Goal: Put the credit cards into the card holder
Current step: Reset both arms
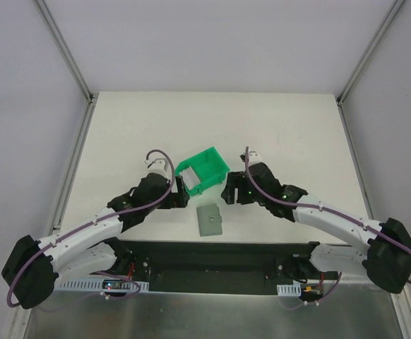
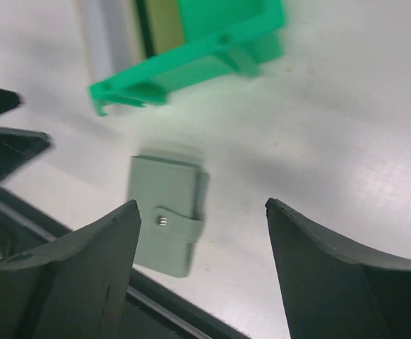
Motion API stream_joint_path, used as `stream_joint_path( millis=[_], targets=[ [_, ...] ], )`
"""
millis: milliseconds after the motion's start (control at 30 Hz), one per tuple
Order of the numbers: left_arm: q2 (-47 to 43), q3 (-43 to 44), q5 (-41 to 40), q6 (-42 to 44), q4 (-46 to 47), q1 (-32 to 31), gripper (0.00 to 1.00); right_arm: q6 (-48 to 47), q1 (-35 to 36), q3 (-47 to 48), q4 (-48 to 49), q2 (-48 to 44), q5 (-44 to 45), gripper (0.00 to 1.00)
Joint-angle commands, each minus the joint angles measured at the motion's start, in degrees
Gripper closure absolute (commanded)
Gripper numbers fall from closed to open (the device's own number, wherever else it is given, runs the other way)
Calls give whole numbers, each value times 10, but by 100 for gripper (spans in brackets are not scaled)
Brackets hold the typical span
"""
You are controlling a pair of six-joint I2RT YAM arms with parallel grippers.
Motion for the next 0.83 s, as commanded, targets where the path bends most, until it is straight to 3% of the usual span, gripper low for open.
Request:
stream_joint_path(
  millis=[0, 167, 267, 500, 700, 800],
  targets=[
    [-20, 6, -30, 15, -49, 57, 1, -14, -54, -63, -4, -60, 34, 23],
    [-30, -1, 20, 6, -56, 175, 1, -42, -151, -100, -44, -136, 58, 8],
    [-39, 2, 15, 0, -60, 213, 1, -65, -240, -108, -65, -167, 39, 2],
    [-15, 20, -28, -30, -78, 214, 1, -133, -399, -116, -77, -208, 92, 4],
    [-22, 20, -33, -29, -81, 214, 1, -183, -431, -152, -43, -201, 197, 4],
    [-31, 21, -55, -25, -81, 214, 1, -203, -447, -171, -4, -192, 201, 4]
  ],
)
